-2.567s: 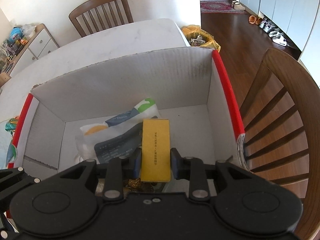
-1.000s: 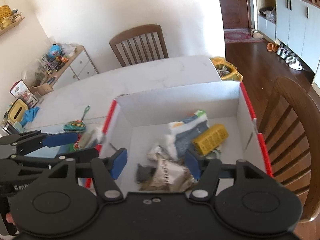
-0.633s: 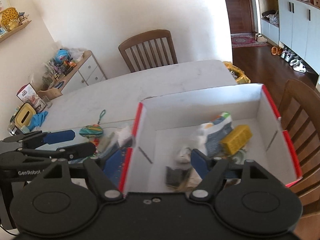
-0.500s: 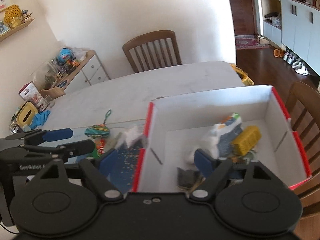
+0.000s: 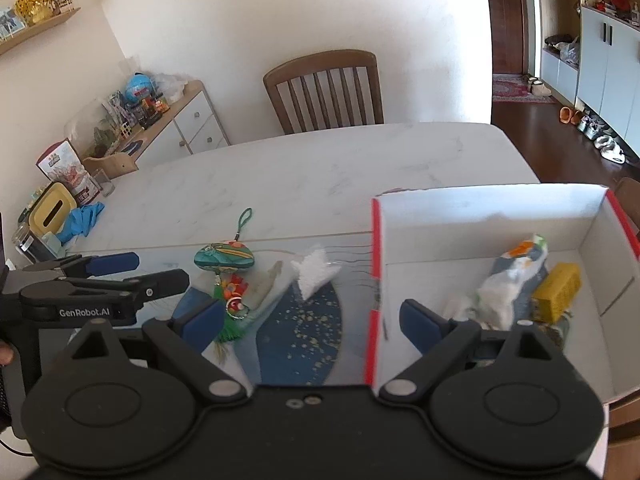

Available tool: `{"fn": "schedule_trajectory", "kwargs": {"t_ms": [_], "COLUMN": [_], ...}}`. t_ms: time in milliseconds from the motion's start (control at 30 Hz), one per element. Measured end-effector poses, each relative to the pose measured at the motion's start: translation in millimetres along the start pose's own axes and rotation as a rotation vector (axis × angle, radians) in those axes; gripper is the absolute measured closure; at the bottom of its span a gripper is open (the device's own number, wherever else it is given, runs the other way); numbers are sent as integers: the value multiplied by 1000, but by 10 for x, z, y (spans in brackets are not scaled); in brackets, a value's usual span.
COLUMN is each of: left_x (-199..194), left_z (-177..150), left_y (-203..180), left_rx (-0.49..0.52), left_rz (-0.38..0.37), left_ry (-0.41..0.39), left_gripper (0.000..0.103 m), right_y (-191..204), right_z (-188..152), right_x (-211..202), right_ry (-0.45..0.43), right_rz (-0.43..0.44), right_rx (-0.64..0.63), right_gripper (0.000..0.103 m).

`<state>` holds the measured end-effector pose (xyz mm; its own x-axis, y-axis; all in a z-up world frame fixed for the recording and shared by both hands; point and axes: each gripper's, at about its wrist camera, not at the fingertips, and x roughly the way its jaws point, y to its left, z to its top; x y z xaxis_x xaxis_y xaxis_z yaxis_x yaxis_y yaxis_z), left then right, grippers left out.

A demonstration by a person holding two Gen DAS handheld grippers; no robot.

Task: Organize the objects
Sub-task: 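Withdraw both tools from the box back toward the pile, then grasp the teal pouch ornament with the left tool while the right tool grasps the clear plastic bag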

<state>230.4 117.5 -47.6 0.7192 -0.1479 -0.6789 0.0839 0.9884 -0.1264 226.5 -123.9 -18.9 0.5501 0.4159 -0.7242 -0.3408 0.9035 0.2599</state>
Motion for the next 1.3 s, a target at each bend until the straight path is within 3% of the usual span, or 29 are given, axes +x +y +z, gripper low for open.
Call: {"fn": "schedule_trajectory", "kwargs": {"t_ms": [167, 433, 900, 1300], "left_x": [170, 447, 1082, 1417], "left_z": [-53, -8, 81, 35], "left_y": [223, 619, 577, 732], "left_rx": [34, -25, -5, -49], "left_rz": [42, 50, -4, -3], "left_ry": [-5, 13, 91, 137], "left_gripper": [1, 1, 1, 1], "right_y": [162, 402, 641, 485], "right_z": [30, -18, -16, 102], "right_x": [166, 449, 1124, 1667], "right_ry": [21, 69, 122, 157], "right_rz": [-3, -15, -104, -177], "right_rx": [-8, -52, -179, -172], "right_gripper": [9, 9, 14, 29]}}
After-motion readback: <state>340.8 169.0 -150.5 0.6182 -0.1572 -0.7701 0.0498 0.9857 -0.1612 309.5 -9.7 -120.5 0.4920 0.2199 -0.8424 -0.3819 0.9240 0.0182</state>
